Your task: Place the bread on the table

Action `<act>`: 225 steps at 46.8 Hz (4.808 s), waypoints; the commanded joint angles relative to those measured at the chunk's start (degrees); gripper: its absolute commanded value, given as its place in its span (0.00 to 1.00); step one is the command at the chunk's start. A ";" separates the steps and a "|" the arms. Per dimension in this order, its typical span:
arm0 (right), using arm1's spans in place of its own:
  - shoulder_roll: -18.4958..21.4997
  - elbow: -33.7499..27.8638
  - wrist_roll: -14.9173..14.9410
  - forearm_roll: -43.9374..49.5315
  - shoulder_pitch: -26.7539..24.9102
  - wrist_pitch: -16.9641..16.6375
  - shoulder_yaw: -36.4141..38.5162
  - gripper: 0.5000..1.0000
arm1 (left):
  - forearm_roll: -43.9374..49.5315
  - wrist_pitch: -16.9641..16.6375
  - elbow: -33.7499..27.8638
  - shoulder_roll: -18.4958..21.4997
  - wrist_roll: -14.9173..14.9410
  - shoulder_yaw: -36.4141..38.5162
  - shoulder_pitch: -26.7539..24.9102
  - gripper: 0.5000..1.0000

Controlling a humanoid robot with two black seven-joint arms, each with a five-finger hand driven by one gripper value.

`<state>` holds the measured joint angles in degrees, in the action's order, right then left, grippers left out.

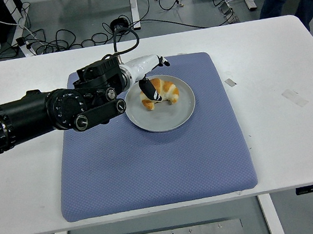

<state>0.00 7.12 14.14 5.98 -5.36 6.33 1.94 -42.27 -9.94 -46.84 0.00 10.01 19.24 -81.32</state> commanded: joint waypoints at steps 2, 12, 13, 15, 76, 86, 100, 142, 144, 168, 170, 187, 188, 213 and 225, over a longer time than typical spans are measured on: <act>0.00 0.00 0.01 0.00 0.00 0.00 0.00 1.00 | -0.01 -0.08 -0.01 0.00 0.01 0.01 0.28 0.68; 0.00 0.00 0.10 0.00 0.00 0.00 -0.09 1.00 | -0.10 -0.17 -0.01 0.00 0.01 0.01 0.46 0.62; 0.00 0.00 0.01 0.00 0.00 0.00 0.00 1.00 | -0.10 -0.17 -0.01 0.00 0.01 0.01 0.46 0.60; 0.00 0.00 0.01 0.00 0.00 0.00 0.00 1.00 | -0.10 -0.17 -0.01 0.00 0.01 0.01 0.46 0.53; 0.00 0.00 0.01 0.00 0.00 0.00 0.00 1.00 | 3.32 -0.69 4.12 2.46 -0.34 -8.61 -0.07 0.00; 0.00 0.00 0.01 0.00 0.00 0.00 0.00 1.00 | 7.46 -0.17 3.51 8.87 -0.51 -4.48 1.07 0.00; 0.00 0.00 0.01 0.00 0.00 0.00 0.00 1.00 | 7.20 -0.17 -1.59 13.19 -0.60 3.08 0.72 0.00; 0.00 0.00 0.01 0.00 0.00 0.00 0.00 1.00 | 7.20 -0.17 -1.85 14.68 -0.78 5.11 -1.30 0.00; 0.00 0.00 0.01 0.00 0.00 0.00 -0.09 1.00 | 7.11 -0.08 -1.85 14.77 -0.78 5.19 -1.30 0.00; 0.00 0.00 0.01 0.00 0.00 0.00 0.00 1.00 | 7.20 -0.52 -1.94 14.33 -0.78 6.78 -0.51 0.00; 0.00 0.00 0.01 0.00 0.00 0.00 0.00 1.00 | 7.20 -0.61 -1.94 14.24 -0.78 6.78 -0.42 0.00; 0.00 0.00 0.01 0.00 0.00 0.00 0.00 1.00 | 7.20 -0.87 -1.59 14.15 -0.86 6.69 1.25 0.08; 0.00 0.00 0.01 0.00 0.00 0.00 0.00 1.00 | 7.20 -0.87 -1.59 14.15 -0.86 6.69 1.34 0.22; 0.00 0.00 0.01 0.00 0.00 0.00 0.00 1.00 | 9.57 -0.96 -2.64 17.84 -3.68 3.18 0.28 0.95; 0.00 0.00 0.01 0.00 0.00 0.00 0.00 1.00 | 10.19 -0.87 -3.43 21.45 -3.24 -1.13 -5.25 0.96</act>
<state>0.00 7.12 14.15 5.98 -5.36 6.33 1.92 -32.24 -10.65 -50.54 20.86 6.57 18.62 -85.01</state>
